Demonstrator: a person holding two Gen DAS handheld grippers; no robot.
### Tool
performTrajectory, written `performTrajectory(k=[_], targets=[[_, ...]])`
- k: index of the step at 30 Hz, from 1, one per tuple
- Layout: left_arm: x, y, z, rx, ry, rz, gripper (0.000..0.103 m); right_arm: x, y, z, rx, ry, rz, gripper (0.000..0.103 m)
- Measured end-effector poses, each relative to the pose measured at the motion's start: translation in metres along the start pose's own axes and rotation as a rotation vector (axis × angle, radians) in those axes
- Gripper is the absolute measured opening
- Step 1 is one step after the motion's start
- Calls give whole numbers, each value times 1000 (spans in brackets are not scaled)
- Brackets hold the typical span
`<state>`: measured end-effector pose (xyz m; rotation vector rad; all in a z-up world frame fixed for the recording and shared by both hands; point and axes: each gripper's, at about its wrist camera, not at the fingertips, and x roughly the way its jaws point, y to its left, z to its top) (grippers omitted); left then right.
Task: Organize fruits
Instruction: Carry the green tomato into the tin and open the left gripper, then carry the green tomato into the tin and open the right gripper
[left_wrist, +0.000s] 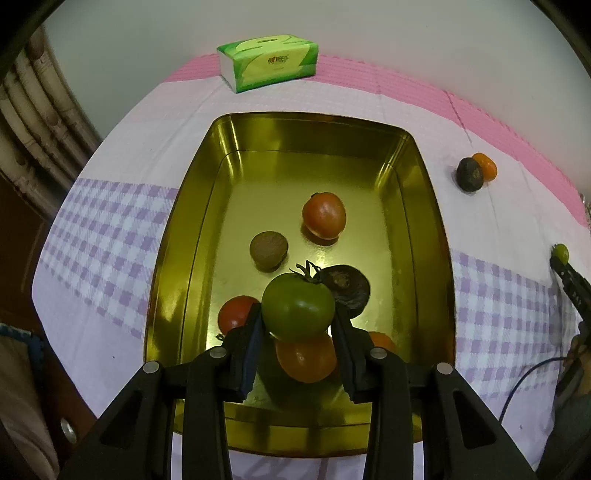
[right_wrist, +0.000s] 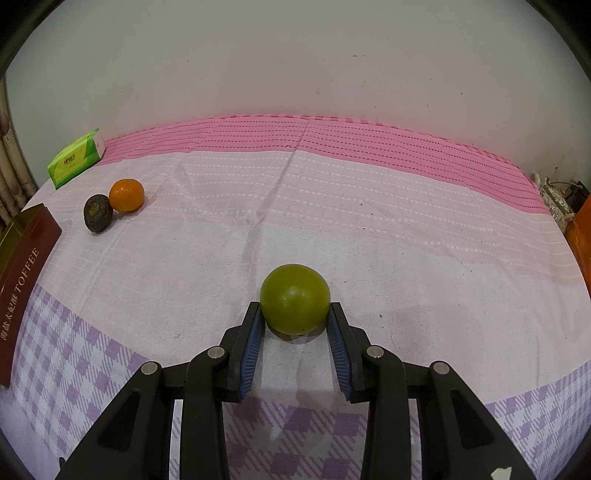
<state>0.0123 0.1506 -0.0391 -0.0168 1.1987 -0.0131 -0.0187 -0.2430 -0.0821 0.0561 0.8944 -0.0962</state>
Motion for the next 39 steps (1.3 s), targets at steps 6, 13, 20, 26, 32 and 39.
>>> performTrajectory(k=[6, 13, 20, 26, 32, 39], targets=[[-3, 8, -3, -13, 0, -2, 38, 0, 0, 0, 0, 0, 0, 33], [-4, 10, -3, -26, 9, -3, 39, 0, 0, 0, 0, 0, 0, 33], [-9, 16, -4, -20, 10, 4, 47, 0, 0, 0, -1, 0, -1, 33], [-21, 20, -5, -3, -45, 13, 47, 0, 2, 0, -2, 1, -3, 33], [-34, 19, -7, 25, -86, 7, 47, 3, 4, 3, -7, 17, -10, 32], [-34, 27, -10, 8, -82, -3, 47, -9, 19, 12, -29, 22, 18, 32]])
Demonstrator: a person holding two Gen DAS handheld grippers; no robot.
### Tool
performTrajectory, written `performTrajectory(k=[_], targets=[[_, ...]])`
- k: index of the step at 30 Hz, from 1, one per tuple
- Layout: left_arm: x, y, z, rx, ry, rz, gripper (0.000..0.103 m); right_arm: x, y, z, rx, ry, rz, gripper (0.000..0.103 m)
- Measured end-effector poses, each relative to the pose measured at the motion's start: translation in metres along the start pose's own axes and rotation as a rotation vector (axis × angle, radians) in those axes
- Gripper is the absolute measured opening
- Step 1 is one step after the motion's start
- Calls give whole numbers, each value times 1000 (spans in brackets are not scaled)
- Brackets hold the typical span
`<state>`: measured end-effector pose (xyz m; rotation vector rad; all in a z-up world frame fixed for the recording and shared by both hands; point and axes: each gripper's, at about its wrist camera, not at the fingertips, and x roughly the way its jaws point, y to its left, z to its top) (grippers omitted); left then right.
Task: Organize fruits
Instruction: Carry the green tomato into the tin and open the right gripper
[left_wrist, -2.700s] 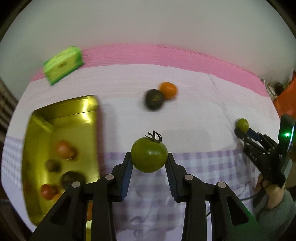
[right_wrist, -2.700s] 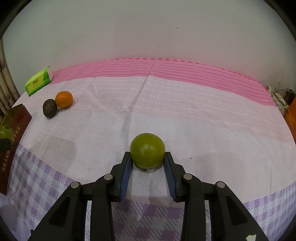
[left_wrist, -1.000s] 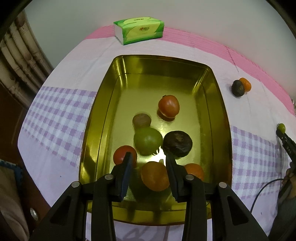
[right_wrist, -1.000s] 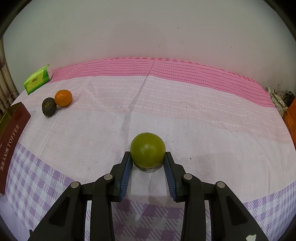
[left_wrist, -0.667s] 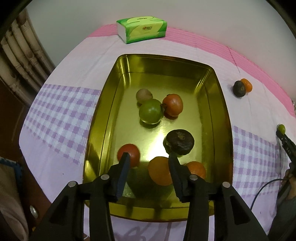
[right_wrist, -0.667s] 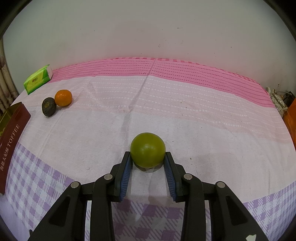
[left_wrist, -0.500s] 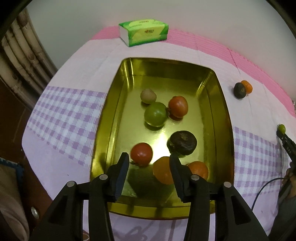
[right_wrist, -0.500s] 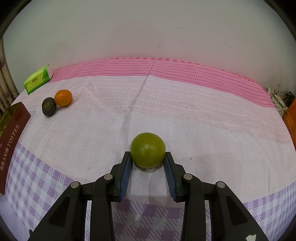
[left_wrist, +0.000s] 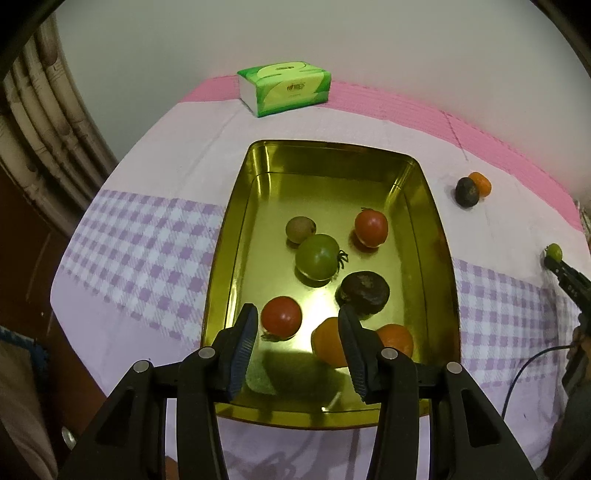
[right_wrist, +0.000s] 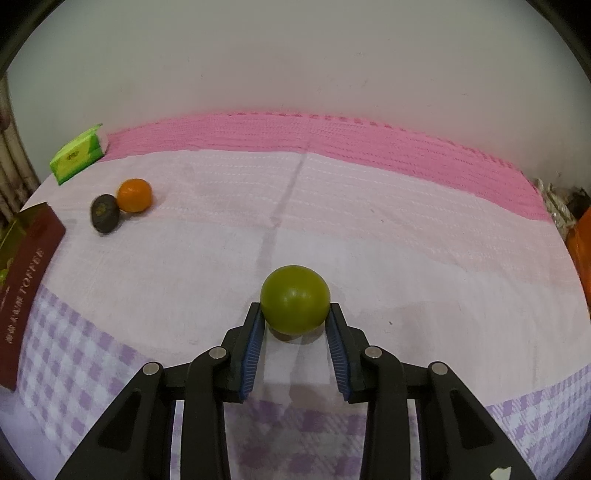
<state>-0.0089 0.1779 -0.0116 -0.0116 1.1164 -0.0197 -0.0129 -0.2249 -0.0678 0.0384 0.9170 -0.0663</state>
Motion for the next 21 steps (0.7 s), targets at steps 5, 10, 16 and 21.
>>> performTrajectory(k=[5, 10, 16, 21], targets=[[-2, 4, -6, -13, 17, -13, 47, -22, 39, 14, -43, -21, 118, 32], [-13, 10, -9, -12, -10, 28, 48, -45, 109, 26, -144, -44, 289, 32], [-19, 32, -12, -90, -19, 55, 52, -57, 200, 30, -277, -27, 451, 32], [-20, 51, -13, -176, -19, 46, 53, -46, 257, 25, -376, 14, 481, 32]])
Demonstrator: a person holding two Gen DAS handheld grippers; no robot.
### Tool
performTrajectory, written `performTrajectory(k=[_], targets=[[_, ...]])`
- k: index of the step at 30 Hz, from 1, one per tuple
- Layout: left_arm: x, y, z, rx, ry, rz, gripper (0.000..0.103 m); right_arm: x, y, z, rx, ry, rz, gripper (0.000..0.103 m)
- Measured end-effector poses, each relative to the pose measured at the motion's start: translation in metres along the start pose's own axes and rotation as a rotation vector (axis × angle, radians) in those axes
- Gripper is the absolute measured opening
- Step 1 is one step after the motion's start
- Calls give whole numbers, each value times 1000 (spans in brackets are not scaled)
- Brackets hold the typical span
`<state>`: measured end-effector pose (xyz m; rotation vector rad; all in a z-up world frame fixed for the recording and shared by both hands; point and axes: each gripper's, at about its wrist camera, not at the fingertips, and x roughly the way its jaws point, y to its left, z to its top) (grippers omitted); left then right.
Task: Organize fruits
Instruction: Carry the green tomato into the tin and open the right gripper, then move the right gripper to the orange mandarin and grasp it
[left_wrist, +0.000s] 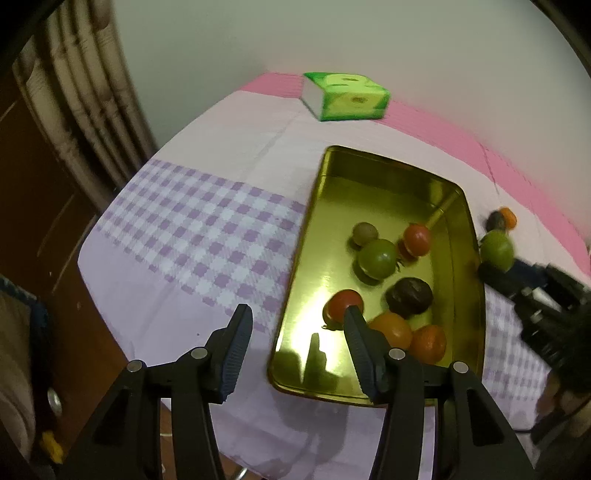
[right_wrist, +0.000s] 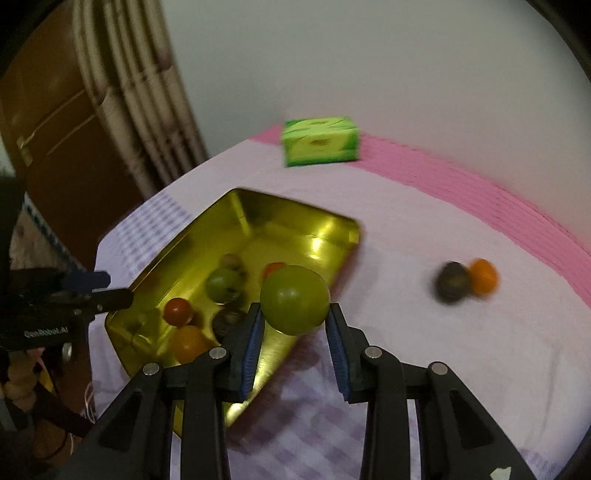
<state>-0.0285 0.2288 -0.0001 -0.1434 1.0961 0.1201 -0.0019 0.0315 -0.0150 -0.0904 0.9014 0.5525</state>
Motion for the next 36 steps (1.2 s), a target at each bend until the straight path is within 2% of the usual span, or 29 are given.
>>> performTrajectory(k=[4, 14, 23, 26, 29, 32, 36], targets=[[3, 5, 1, -24, 7, -2, 54, 16, 12, 1, -35, 39, 1, 32], [7, 2, 1, -8, 18, 5, 55, 45, 22, 0, -62, 92, 0, 32], [9, 2, 0, -3, 25, 12, 56, 46, 28, 2, -86, 87, -9, 34], [9, 2, -1, -2, 25, 12, 56, 42, 27, 5, -81, 66, -4, 38], [10, 2, -1, -3, 25, 13, 56, 27, 17, 9, -61, 17, -7, 42], [11, 1, -1, -1, 28, 17, 56, 13, -8, 9, -24, -19, -52, 43], [11, -1, -1, 8, 28, 19, 56, 4, -67, 7, 77, -27, -152, 43]])
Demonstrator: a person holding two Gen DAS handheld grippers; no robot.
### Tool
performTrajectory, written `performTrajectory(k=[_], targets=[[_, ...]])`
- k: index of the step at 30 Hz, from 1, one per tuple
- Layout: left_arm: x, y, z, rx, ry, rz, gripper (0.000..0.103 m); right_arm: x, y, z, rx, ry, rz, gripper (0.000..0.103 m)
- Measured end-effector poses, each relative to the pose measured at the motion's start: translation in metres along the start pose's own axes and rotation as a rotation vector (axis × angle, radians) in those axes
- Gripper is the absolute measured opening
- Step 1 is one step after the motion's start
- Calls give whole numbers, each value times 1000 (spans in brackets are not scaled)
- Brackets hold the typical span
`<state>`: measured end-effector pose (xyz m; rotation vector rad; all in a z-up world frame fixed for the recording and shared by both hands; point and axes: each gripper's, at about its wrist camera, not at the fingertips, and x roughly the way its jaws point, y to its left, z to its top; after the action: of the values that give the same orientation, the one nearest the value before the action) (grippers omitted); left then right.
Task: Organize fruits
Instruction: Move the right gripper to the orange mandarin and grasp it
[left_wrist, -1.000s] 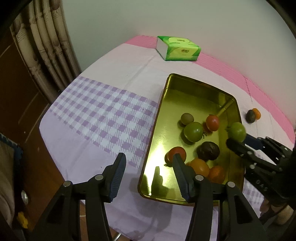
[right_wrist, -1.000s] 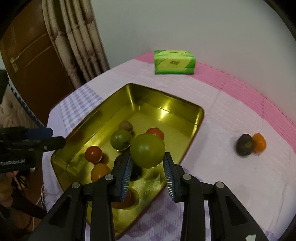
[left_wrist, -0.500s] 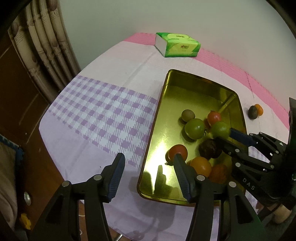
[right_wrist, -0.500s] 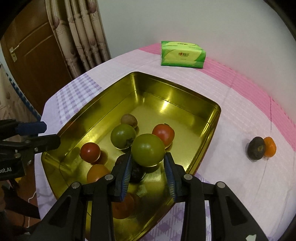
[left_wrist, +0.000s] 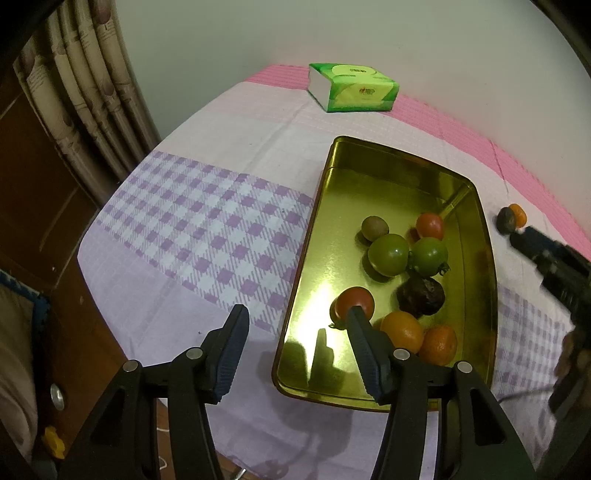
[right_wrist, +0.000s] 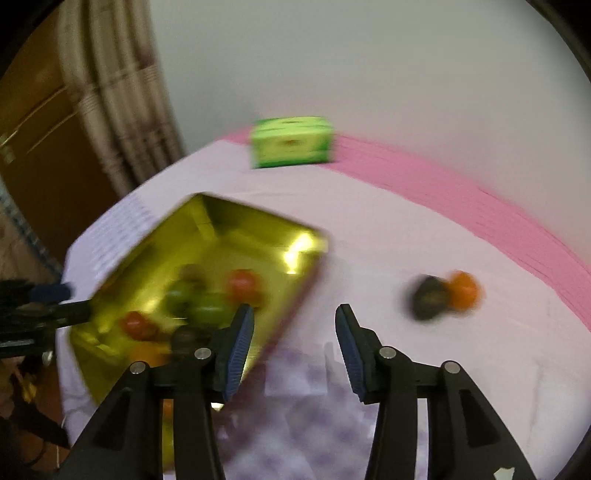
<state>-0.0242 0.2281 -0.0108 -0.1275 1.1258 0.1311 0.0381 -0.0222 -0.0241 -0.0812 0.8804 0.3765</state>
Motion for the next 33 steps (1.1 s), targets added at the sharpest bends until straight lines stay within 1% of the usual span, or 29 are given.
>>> performTrajectory(k=[3, 6, 10, 15, 18, 21, 28, 29, 30, 33], targets=[[-1, -4, 0, 17, -6, -14, 57, 3, -40, -1, 44, 1, -86, 43], [-2, -9, 0, 40, -18, -26, 57, 11, -70, -5, 72, 18, -144, 43], [-1, -16, 0, 72, -22, -21, 58, 24, -94, -10, 104, 39, -169, 43], [2, -25, -1, 108, -18, -12, 59, 40, -102, -10, 99, 51, -173, 43], [3, -28, 0, 115, -17, -39, 59, 48, -103, -8, 91, 54, -165, 43], [1, -32, 2, 123, -32, -60, 59, 57, -104, -4, 85, 49, -155, 43], [-4, -51, 6, 153, -65, -67, 59, 74, -103, 6, 72, 30, -133, 44], [-5, -57, 8, 162, -67, -71, 59, 75, -103, 6, 71, 26, -127, 42], [-5, -63, 11, 172, -69, -73, 59, 74, -103, 5, 69, 22, -128, 37], [-6, -87, 21, 197, -76, -102, 59, 70, -105, 1, 73, 15, -123, 37]])
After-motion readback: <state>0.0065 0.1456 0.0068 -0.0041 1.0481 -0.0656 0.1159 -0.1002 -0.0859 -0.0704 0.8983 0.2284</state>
